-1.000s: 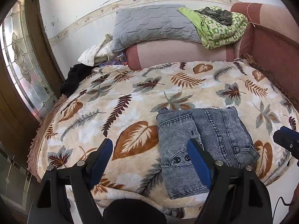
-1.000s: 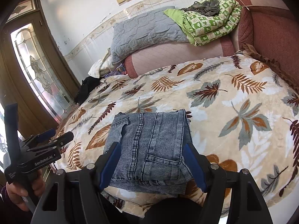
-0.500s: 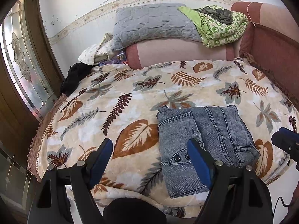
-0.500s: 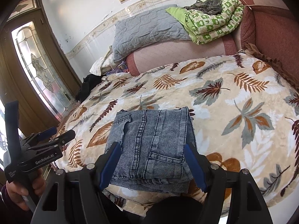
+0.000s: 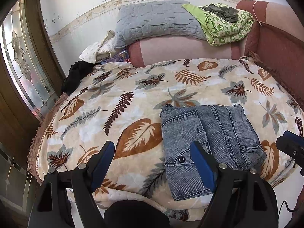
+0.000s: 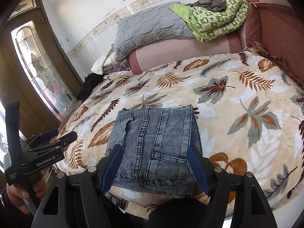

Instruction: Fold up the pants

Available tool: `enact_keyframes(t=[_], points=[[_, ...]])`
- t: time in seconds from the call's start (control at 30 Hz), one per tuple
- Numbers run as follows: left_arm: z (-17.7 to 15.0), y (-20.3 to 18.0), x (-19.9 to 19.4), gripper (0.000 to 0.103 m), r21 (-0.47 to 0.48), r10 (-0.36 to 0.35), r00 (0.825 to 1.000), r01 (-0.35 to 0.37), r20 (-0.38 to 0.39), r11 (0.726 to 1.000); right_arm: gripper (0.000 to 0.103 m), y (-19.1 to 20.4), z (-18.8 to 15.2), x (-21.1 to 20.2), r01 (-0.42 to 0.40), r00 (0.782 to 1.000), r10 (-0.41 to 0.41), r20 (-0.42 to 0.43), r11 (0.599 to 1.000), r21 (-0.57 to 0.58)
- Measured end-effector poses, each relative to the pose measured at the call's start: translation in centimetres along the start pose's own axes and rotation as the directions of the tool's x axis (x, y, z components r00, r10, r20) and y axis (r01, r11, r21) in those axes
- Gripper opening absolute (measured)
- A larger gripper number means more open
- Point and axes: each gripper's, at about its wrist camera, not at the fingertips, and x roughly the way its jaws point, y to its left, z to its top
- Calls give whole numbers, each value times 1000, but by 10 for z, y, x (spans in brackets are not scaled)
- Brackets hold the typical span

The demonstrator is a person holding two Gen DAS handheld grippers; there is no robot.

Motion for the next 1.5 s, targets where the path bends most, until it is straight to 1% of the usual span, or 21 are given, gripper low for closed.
enact_keyframes(t=[0.2,0.57,1.07,1.5], points=[[-1,0,4,82,0,1,1000,-1,-13,1000,73,-1,-2,5,-7,1000,7,-16,1000,11],[-1,1,7,82,-6,0,1000,0,-17,1000,73,3,-2,8,-13,1000,14,-19,1000,4],[-1,13,-4,82,-35,-3,1000,4,11,999,73,20,0,1,-20,1000,20,-3,999,-32],[0,13,-7,82,-36,-2,1000,3,17,999,73,23,1,-3,-21,1000,21,5,999,-38]])
